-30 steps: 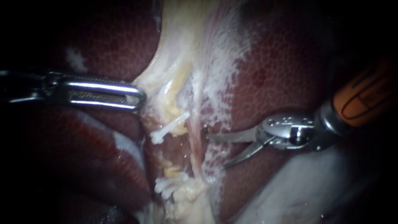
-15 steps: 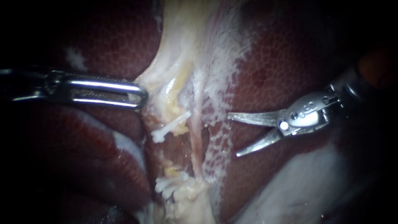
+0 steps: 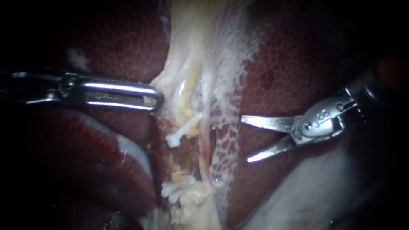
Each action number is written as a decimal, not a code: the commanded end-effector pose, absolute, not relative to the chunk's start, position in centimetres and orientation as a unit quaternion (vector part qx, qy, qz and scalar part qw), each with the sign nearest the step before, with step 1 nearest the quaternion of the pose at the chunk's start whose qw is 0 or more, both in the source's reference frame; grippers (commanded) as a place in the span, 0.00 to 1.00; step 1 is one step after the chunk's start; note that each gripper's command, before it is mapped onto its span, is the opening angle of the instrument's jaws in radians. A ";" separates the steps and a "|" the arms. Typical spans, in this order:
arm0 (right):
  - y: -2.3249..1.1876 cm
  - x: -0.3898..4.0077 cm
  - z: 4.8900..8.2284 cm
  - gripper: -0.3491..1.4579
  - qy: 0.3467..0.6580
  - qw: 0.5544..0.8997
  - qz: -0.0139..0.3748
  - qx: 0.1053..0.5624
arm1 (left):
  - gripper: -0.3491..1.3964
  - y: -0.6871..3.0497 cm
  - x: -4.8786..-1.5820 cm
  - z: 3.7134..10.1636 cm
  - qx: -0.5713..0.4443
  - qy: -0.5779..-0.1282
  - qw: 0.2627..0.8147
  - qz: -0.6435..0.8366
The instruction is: Go back from the cut left tube
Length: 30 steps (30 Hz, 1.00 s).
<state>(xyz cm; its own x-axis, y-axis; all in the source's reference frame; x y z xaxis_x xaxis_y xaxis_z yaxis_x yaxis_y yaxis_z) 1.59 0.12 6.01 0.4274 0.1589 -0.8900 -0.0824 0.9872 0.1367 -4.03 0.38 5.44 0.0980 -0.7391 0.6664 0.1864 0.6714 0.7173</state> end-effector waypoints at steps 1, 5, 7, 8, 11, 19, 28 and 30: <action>0.11 1.59 6.01 0.99 0.531 0.844 0.071 0.037 | 0.00 0.35 -4.06 5.50 0.239 -0.583 0.703 -0.329; 0.12 1.58 6.01 0.99 0.533 0.843 0.071 0.037 | 0.00 0.26 -4.18 5.74 0.248 -0.576 0.706 -0.329; 0.12 1.58 6.01 0.99 0.533 0.843 0.071 0.037 | 0.00 0.23 -4.21 5.85 0.249 -0.573 0.707 -0.332; 0.12 1.58 6.01 0.99 0.533 0.843 0.071 0.037 | 0.00 0.21 -4.22 5.91 0.249 -0.572 0.708 -0.331; 0.12 1.58 6.02 0.99 0.533 0.843 0.071 0.037 | 0.00 0.24 -4.22 5.99 0.251 -0.570 0.708 -0.332; 0.12 1.58 6.03 0.99 0.532 0.843 0.071 0.037 | 0.00 0.26 -4.22 6.02 0.251 -0.570 0.708 -0.332; 0.13 1.56 6.05 0.99 0.532 0.843 0.071 0.037 | 0.00 0.26 -4.22 6.03 0.251 -0.570 0.708 -0.332; 0.14 1.56 6.06 0.99 0.532 0.843 0.071 0.037 | 0.00 0.25 -4.23 6.03 0.250 -0.570 0.709 -0.332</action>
<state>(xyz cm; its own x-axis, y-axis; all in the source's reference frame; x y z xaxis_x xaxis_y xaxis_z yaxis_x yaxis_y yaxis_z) 1.55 0.14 6.06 0.4236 0.1590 -0.8918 -0.0813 0.9872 0.1374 -4.23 0.25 6.04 0.1293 -0.7559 0.6418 0.1828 0.6543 0.7338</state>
